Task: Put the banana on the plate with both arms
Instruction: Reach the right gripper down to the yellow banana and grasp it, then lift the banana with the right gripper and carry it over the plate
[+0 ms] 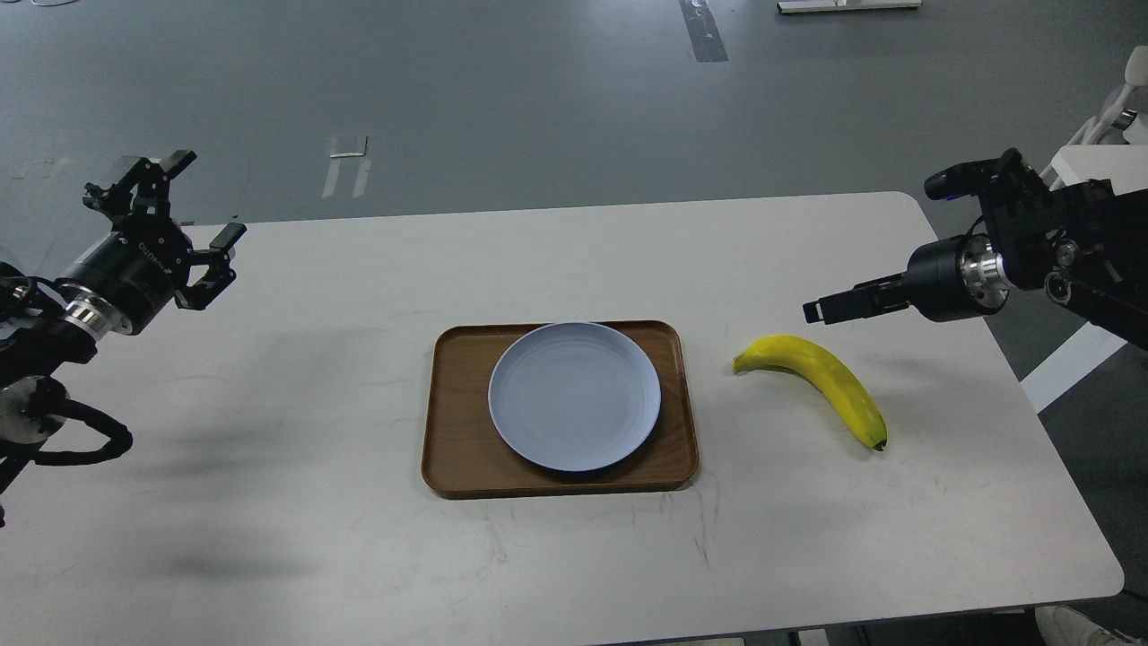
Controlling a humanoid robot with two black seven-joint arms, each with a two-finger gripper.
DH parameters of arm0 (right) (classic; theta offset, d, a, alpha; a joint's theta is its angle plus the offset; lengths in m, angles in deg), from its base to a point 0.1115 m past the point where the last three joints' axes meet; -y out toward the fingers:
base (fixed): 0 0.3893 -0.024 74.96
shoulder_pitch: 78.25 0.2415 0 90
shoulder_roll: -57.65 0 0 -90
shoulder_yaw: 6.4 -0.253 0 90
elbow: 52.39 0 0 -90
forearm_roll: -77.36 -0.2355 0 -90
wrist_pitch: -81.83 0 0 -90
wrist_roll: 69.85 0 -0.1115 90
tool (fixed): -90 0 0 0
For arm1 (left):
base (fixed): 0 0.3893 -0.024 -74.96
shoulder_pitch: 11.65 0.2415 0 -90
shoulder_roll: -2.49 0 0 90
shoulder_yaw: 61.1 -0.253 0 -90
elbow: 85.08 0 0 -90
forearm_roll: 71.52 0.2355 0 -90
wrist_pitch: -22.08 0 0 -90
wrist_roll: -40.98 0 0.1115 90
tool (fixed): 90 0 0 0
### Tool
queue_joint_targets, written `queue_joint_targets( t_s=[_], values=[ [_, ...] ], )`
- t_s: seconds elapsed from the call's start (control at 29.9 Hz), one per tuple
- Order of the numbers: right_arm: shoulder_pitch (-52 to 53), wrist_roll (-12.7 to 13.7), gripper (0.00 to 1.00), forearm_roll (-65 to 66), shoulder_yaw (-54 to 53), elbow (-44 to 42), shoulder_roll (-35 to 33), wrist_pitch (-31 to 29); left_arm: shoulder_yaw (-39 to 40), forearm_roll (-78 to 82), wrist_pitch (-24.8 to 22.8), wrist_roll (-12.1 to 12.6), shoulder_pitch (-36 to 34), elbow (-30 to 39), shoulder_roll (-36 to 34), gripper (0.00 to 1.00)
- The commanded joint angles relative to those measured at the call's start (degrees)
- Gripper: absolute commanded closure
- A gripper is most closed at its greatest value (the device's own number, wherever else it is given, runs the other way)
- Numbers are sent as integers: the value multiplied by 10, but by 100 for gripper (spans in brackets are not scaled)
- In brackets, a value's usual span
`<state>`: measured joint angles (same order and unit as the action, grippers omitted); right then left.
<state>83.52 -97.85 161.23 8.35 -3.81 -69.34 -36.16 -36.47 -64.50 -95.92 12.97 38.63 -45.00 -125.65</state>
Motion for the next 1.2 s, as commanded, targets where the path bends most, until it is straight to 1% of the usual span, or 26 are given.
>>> queue_joint_targets(
  t_s=[0.0,0.17,0.43,0.6,0.64,0.67,0.7,0.77,0.8,0.84,0.9,0.97,1.0,1.04,1.17],
  values=[
    [0,0,0,44,31,-5,24,0,-1,0,0,0,-1,0,1,2],
    [-5,0,0,49,63,-35,46,2,0,1,0,0,-1,0,2,2],
    [-30,0,1,49,78,-59,74,46,0,1,0,0,-2,1,1,2],
    [-37,0,10,48,77,-57,79,52,0,1,0,0,-2,1,0,2],
    [-38,0,17,49,79,-58,80,52,0,1,0,0,-2,1,0,2],
    [-40,0,29,49,81,-58,80,52,0,1,0,0,-2,1,0,2],
    [-41,0,36,49,84,-57,80,52,0,1,0,0,-2,1,-1,2],
    [-40,0,65,49,98,-56,80,52,0,1,0,0,-2,1,-2,2],
    [-40,0,66,49,98,-56,80,52,0,1,0,0,-2,1,-2,2],
    [-39,0,81,49,100,-56,78,52,-1,0,0,0,-2,1,-4,2],
    [-39,0,90,48,100,-54,75,52,0,1,0,0,-2,1,-4,2],
    [-36,0,94,48,100,-53,74,52,0,1,0,0,-2,1,-4,2],
    [-33,0,98,48,100,-52,69,52,0,1,0,0,-2,1,-5,2],
    [-32,0,100,48,100,-52,67,52,0,1,0,0,-2,1,-5,2],
    [-19,0,100,45,95,-43,58,52,0,0,0,0,-2,1,-7,2]
  ],
)
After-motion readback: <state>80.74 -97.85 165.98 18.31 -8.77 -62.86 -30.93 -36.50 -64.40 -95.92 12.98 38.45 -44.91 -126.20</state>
